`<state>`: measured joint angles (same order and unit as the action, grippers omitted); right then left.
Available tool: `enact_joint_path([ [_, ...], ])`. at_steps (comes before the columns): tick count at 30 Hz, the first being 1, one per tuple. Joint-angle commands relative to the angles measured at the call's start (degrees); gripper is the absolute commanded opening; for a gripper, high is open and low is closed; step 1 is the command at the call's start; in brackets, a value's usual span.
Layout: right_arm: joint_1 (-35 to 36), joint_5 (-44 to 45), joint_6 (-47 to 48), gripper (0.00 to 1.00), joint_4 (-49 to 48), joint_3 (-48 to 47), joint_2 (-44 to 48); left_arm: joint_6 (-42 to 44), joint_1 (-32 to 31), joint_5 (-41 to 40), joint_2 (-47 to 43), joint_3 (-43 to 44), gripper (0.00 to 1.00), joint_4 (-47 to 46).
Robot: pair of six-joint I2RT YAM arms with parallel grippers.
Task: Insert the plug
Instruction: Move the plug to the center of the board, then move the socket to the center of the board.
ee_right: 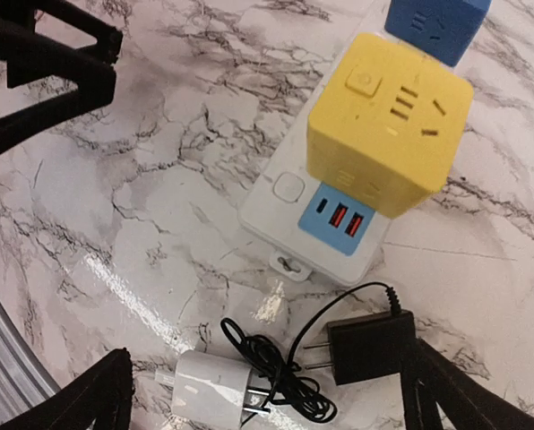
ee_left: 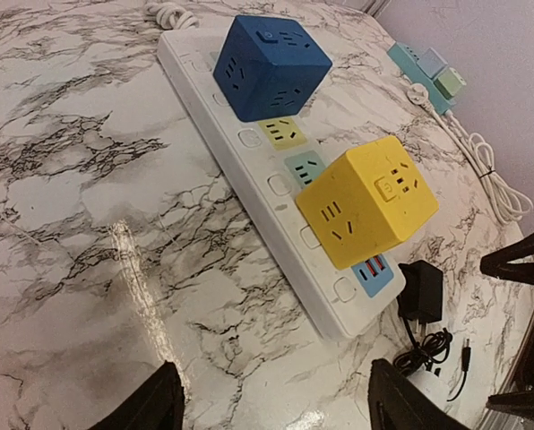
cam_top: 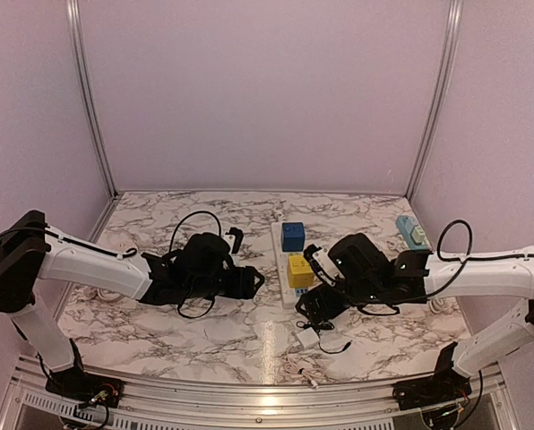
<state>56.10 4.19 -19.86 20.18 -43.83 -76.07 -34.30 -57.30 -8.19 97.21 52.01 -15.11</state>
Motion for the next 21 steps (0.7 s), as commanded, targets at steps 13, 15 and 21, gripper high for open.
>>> enact_joint_path([
  [13, -2.2, 18.8, 0.5, 0.98, -8.5, -14.8, -20.8, -1.4, 0.3, -9.8, -14.8, -8.9, 0.82, 2.2],
  [15, -2.6, 18.0, -0.2, 0.99, -10.2, -14.5, -22.2, -1.3, 0.3, -10.8, -16.3, -9.8, 0.83, 2.7],
  [21, -3.3, 14.5, -2.4, 0.99, -14.5, -13.6, -25.8, -1.3, 0.3, -12.8, -19.5, -11.4, 0.83, 3.5],
])
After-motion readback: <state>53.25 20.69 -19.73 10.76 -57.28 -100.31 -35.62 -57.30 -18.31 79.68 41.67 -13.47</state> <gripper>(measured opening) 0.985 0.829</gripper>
